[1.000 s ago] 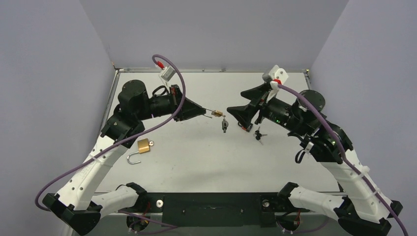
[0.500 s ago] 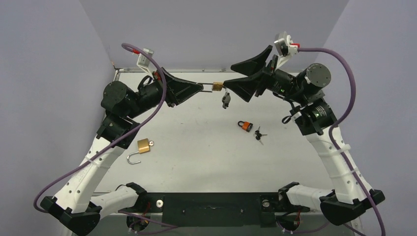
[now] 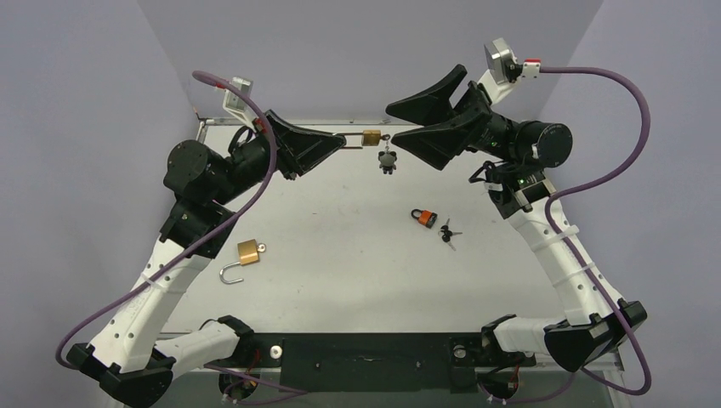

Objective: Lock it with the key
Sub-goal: Lock the lock.

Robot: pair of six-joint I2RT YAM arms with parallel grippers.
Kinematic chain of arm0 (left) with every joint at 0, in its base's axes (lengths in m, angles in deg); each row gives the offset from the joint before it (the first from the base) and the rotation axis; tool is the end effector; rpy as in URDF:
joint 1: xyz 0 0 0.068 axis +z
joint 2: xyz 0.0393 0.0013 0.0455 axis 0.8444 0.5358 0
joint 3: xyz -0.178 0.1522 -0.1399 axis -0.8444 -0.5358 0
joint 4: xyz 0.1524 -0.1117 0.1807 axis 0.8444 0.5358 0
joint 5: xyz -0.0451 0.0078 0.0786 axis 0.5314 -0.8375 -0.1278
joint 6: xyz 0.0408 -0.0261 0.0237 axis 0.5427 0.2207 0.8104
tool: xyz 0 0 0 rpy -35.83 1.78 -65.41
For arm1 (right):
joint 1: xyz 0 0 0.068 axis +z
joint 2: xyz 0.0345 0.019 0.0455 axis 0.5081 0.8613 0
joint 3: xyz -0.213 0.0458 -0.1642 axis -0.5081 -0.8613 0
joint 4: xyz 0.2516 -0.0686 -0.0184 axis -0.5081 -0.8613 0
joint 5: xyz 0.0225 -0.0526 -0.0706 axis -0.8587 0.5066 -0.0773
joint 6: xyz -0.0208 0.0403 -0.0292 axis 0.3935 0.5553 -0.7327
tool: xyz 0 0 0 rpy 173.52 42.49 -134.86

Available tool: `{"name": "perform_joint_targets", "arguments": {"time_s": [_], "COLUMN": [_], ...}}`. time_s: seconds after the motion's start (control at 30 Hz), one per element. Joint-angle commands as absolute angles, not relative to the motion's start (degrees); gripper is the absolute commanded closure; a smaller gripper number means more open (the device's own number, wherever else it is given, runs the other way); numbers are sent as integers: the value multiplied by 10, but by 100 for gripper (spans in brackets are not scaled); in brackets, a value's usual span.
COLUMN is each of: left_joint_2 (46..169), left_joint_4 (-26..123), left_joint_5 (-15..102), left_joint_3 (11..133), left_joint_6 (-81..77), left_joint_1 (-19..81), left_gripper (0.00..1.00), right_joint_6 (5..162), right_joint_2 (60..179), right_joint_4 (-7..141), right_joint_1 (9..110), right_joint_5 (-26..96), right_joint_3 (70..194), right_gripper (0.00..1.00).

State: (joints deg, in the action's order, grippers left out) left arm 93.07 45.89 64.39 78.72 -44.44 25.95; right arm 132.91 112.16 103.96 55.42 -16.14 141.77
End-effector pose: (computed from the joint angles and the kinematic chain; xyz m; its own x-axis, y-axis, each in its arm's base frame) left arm 0.1651 -0.1222 0.5161 -0.4903 -0.5275 -0.6938 0.7574 0.1359 -0.6386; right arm 0.2009 0.1267 0.5438 -0.2417 0.3632 -0.8998 -0.9693 -0.1344 0.2061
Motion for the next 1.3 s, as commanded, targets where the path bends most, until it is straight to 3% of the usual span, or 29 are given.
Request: {"name": "perform_joint_targets", "arguments": {"time_s": [0.0,0.23,0.57,0.9,1.27], "left_joint_2": [916,923,926,933,937], "left_joint_4": [431,427,438,438,431], "left_joint_5": [625,639,634,634,641], "left_joint_3": [824,830,829,833,825], "left_joint_6": [-453,-460,-460,-466,-475], "left_joint_1": [261,261,261,262,269], "left_gripper": [100,100,100,100,100], "right_joint_6": [1296,1112,1055,1052,1080], "right_joint_2": [1106,1098,1105,1103,1103], "right_joint_4": [1019,805,744,744,778], "right_joint_1": [563,576,604,612,618], "right_joint_5": [-166,-103,-88,-89,-96], "right_joint_3": [1412,1444,1464,1458,1451], "right_gripper": [34,34,36,56,60]}}
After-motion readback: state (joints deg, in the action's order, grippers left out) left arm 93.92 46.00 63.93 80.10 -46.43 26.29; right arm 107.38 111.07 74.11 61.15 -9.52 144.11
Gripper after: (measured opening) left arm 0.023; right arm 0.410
